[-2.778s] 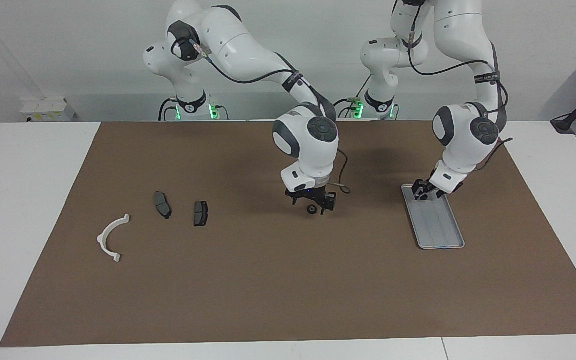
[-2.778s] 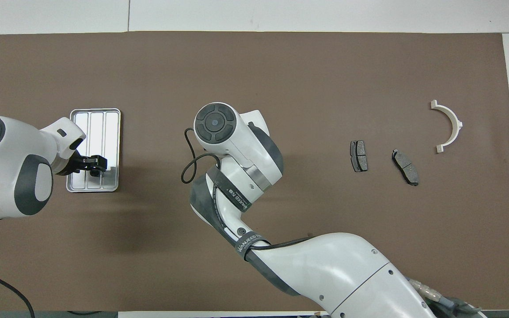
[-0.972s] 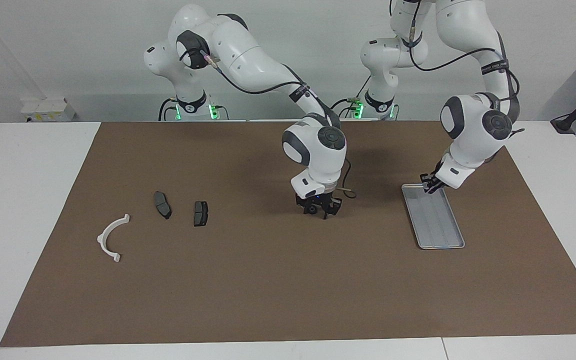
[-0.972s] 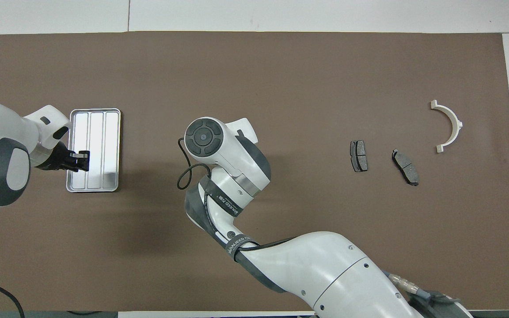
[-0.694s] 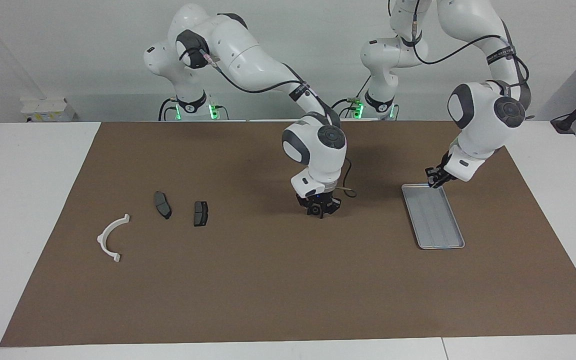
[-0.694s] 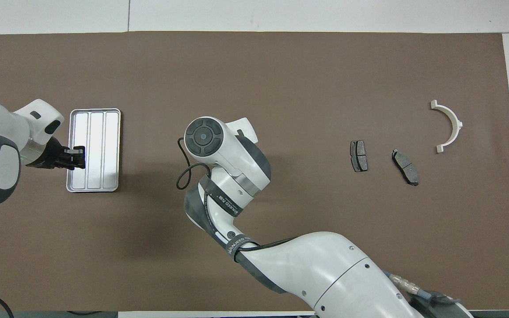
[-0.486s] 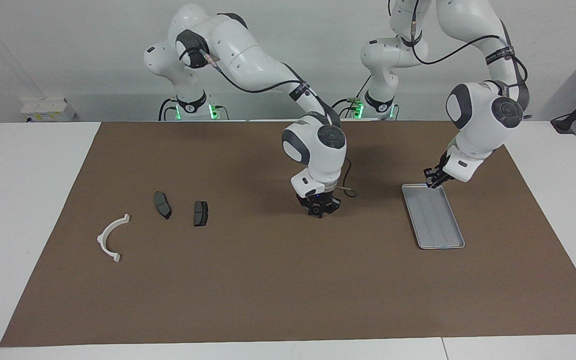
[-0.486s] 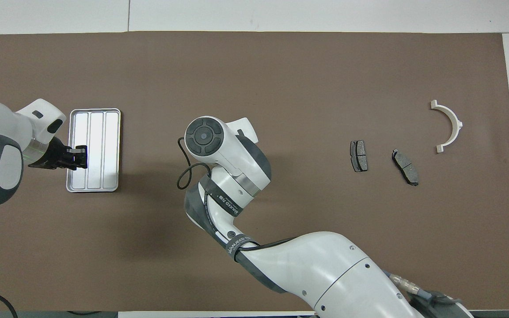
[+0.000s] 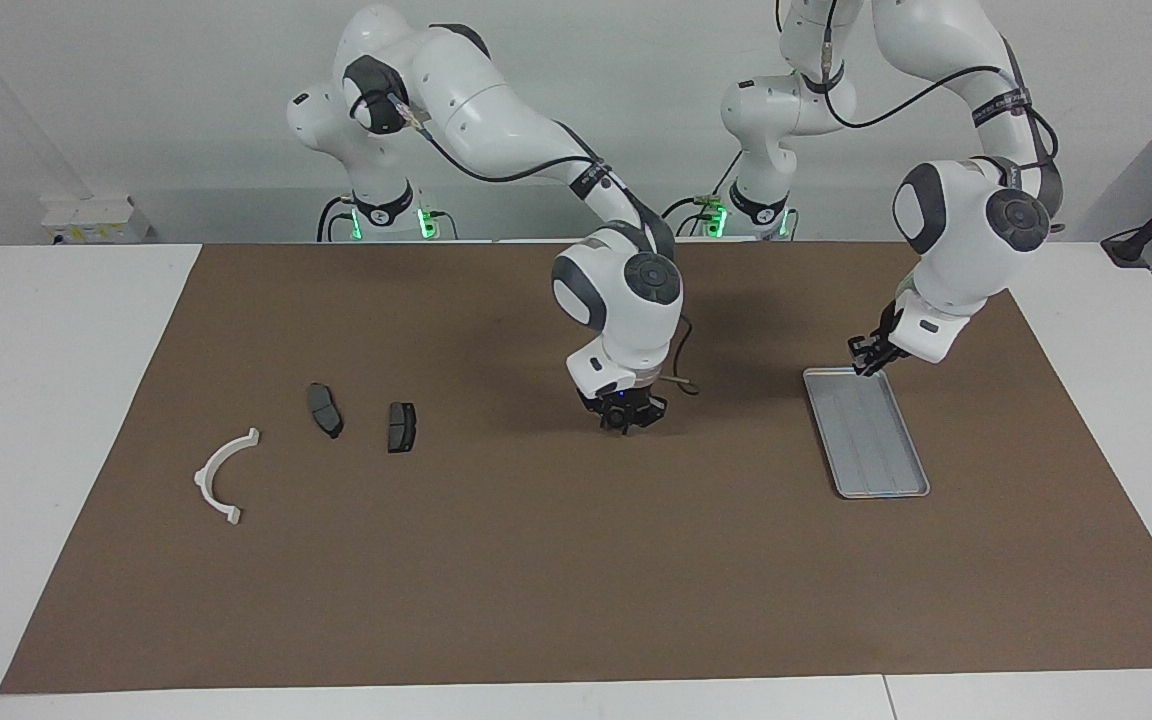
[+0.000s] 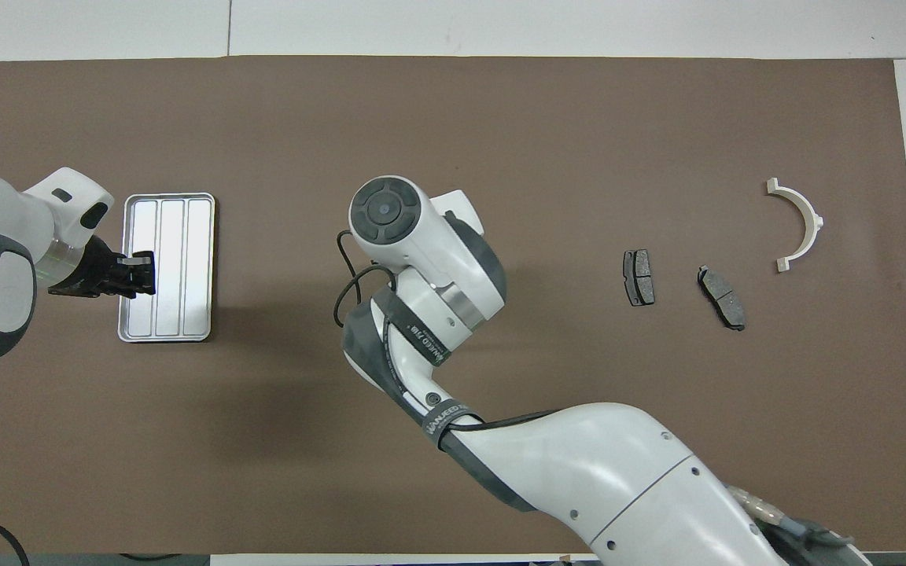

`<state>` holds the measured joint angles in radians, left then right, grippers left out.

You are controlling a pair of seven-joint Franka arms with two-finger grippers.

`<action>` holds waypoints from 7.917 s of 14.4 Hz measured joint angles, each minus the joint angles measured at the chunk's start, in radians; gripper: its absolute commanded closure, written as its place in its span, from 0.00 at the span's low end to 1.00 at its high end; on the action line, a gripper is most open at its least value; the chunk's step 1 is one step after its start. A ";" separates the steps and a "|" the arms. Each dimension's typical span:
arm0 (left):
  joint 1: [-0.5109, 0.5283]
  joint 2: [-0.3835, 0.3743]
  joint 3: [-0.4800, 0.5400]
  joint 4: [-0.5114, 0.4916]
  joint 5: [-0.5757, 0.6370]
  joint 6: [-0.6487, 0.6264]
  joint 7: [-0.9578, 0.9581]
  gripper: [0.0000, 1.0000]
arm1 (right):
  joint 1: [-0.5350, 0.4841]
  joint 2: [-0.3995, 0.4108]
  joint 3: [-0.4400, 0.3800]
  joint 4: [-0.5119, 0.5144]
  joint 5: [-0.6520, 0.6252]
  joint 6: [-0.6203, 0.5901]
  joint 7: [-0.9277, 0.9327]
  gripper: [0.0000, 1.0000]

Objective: Place bearing gear from tray to pile

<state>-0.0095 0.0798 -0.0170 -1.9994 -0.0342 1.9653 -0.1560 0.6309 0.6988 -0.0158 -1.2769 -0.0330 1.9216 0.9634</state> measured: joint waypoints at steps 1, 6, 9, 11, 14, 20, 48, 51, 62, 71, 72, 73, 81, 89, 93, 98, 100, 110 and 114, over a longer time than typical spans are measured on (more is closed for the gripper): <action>-0.008 0.000 -0.004 0.007 -0.015 0.000 -0.018 1.00 | -0.046 -0.037 -0.001 0.018 0.020 -0.064 -0.078 1.00; -0.240 0.019 -0.020 0.072 -0.045 0.035 -0.404 1.00 | -0.360 -0.207 -0.002 0.035 0.064 -0.286 -0.600 1.00; -0.424 0.082 -0.025 0.127 -0.049 0.099 -0.642 1.00 | -0.518 -0.201 -0.003 0.026 0.063 -0.264 -0.868 1.00; -0.516 0.184 -0.023 0.195 -0.049 0.136 -0.748 1.00 | -0.577 -0.188 -0.003 -0.011 0.055 -0.196 -0.961 1.00; -0.583 0.340 -0.019 0.245 -0.031 0.231 -0.813 0.99 | -0.609 -0.164 -0.003 -0.136 0.019 0.007 -1.023 1.00; -0.579 0.376 -0.001 0.197 -0.023 0.318 -0.812 0.87 | -0.638 -0.069 -0.002 -0.193 0.007 0.202 -1.082 1.00; -0.019 -0.078 -0.028 0.221 0.061 -0.262 -0.112 0.00 | 0.043 -0.134 0.028 -0.152 0.012 0.075 0.118 0.00; -0.003 -0.078 -0.040 0.221 0.057 -0.263 -0.104 0.00 | 0.052 -0.074 0.023 -0.152 0.012 0.135 0.144 0.00; 0.003 -0.079 -0.062 0.335 0.051 -0.374 -0.098 0.00 | 0.057 -0.001 0.019 -0.164 0.011 0.212 0.144 0.10; 0.020 -0.083 -0.059 0.358 0.051 -0.443 -0.090 0.00 | 0.057 0.010 0.019 -0.137 0.012 0.218 0.144 0.41; 0.020 -0.086 -0.060 0.358 0.050 -0.443 -0.090 0.00 | 0.057 0.012 0.019 -0.135 0.012 0.218 0.144 0.41; 0.020 -0.087 -0.062 0.358 0.050 -0.443 -0.090 0.00 | 0.057 0.012 0.019 -0.134 0.012 0.218 0.144 0.41; 0.020 -0.090 -0.061 0.358 0.050 -0.443 -0.090 0.00 | 0.048 0.032 0.017 -0.094 0.012 0.219 0.145 0.63; 0.020 -0.091 -0.064 0.358 0.049 -0.443 -0.090 0.00 | 0.047 0.034 0.016 -0.083 0.013 0.216 0.146 1.00; 0.020 -0.091 -0.064 0.358 0.049 -0.443 -0.090 0.00 | -0.024 0.030 -0.002 0.004 0.006 0.018 0.013 1.00; 0.020 -0.091 -0.064 0.358 0.049 -0.443 -0.090 0.00 | -0.310 -0.042 -0.002 0.094 0.007 -0.136 -0.529 1.00; 0.020 -0.091 -0.064 0.358 0.049 -0.443 -0.090 0.00 | -0.386 -0.040 -0.002 0.065 0.006 -0.099 -0.682 1.00; 0.020 -0.091 -0.064 0.358 0.049 -0.443 -0.090 0.00 | -0.493 -0.044 0.001 -0.227 0.006 0.300 -0.912 0.04; 0.020 -0.091 -0.064 0.358 0.049 -0.443 -0.090 0.00 | -0.493 -0.045 0.002 -0.229 0.006 0.300 -0.912 0.00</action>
<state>0.0106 -0.0112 -0.0806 -1.6417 0.0147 1.5218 -0.2457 0.1381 0.6541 -0.0140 -1.5058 -0.0271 2.2219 0.0516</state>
